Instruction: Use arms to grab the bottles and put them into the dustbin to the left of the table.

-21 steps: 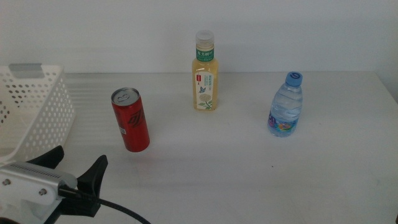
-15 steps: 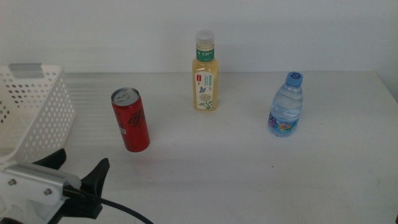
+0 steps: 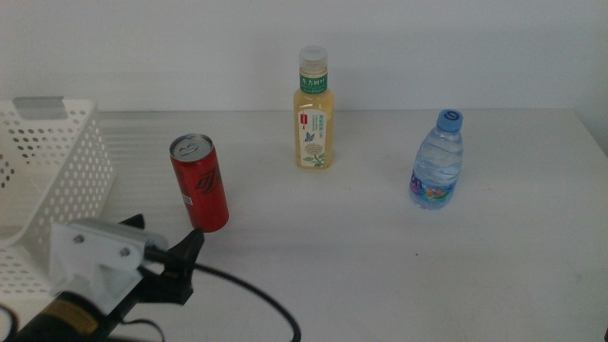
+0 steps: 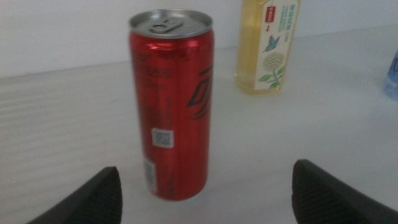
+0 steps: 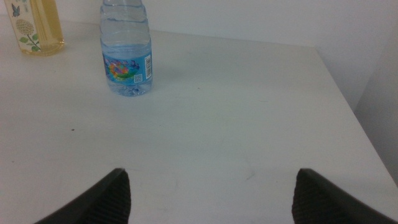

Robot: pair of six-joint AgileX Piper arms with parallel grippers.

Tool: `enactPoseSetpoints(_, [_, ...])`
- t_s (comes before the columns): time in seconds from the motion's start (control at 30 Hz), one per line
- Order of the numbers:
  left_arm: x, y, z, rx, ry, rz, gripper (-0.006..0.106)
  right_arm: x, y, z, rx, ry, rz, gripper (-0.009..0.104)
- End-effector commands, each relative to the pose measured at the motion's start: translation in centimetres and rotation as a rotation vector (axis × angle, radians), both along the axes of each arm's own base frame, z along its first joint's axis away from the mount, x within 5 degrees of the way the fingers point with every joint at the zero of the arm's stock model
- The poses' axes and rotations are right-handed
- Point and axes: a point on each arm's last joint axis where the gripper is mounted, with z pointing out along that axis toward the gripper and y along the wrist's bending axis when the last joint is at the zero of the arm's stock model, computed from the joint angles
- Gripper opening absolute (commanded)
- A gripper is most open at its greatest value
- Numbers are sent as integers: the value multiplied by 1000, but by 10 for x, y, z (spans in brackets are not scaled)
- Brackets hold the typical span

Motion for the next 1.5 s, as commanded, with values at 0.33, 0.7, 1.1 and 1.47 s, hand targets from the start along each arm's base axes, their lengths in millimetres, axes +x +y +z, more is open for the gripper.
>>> enactPoseSetpoints(0.33, [53, -20, 15, -108, -136, -8, 90, -1, 0, 10, -11, -108, -3, 68])
enactPoseSetpoints(0.7, [87, -31, 14, -93, -102, -3, 90, -1, 0, 10, -11, -108, -3, 68])
enactPoseSetpoints(1.1, [110, -38, 5, -85, -98, 5, 90, -1, 0, 10, -11, -108, -3, 68])
enactPoseSetpoints(1.47, [135, -44, 1, -82, -125, 34, 90, -1, 0, 10, -11, -108, -3, 68])
